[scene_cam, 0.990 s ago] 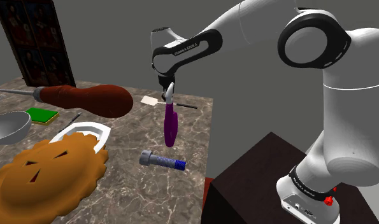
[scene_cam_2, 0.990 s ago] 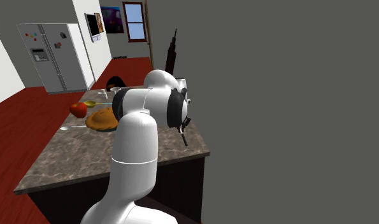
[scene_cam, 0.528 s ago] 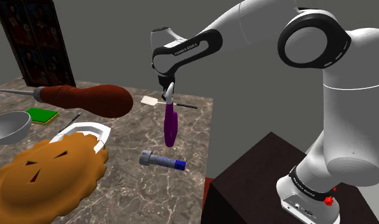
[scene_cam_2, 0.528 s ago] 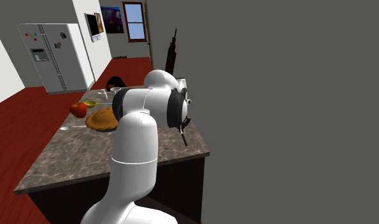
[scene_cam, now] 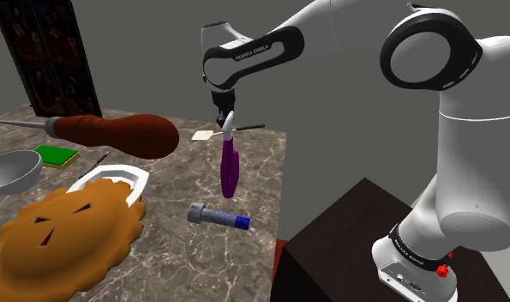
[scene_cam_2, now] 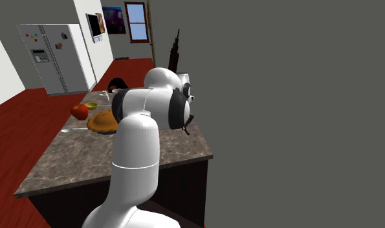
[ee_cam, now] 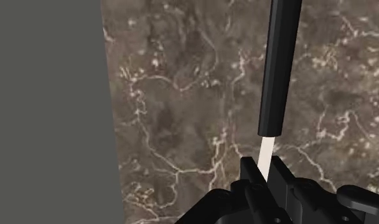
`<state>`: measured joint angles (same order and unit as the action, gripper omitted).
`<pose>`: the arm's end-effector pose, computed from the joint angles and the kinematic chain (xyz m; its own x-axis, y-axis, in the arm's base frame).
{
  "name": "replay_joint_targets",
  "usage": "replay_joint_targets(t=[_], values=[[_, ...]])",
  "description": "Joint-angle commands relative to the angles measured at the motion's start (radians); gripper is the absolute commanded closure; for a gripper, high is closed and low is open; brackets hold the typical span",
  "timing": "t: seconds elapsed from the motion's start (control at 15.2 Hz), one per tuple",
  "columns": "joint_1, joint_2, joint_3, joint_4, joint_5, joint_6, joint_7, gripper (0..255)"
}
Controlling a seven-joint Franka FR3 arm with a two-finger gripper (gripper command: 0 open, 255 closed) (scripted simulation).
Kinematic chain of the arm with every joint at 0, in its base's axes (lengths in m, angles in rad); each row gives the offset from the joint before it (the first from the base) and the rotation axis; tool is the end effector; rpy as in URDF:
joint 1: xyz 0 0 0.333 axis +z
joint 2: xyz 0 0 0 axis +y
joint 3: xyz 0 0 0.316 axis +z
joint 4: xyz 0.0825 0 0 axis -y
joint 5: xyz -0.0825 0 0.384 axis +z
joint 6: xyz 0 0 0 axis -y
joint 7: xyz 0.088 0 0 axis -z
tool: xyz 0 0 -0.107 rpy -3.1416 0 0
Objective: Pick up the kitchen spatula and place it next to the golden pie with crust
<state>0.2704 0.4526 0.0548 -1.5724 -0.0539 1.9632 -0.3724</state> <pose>0.6421 0.2078 0.3749 0.7535 0.6541 -0.0659 0.6556 -0.7551 0.0006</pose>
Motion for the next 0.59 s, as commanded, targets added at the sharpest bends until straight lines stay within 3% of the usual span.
replay_joint_targets(t=[0.0, 0.53], values=[[0.0, -0.011, 0.001, 0.011, 0.001, -0.023, -0.001, 255], [0.001, -0.037, 0.002, 0.082, 0.004, -0.119, -0.004, 255]])
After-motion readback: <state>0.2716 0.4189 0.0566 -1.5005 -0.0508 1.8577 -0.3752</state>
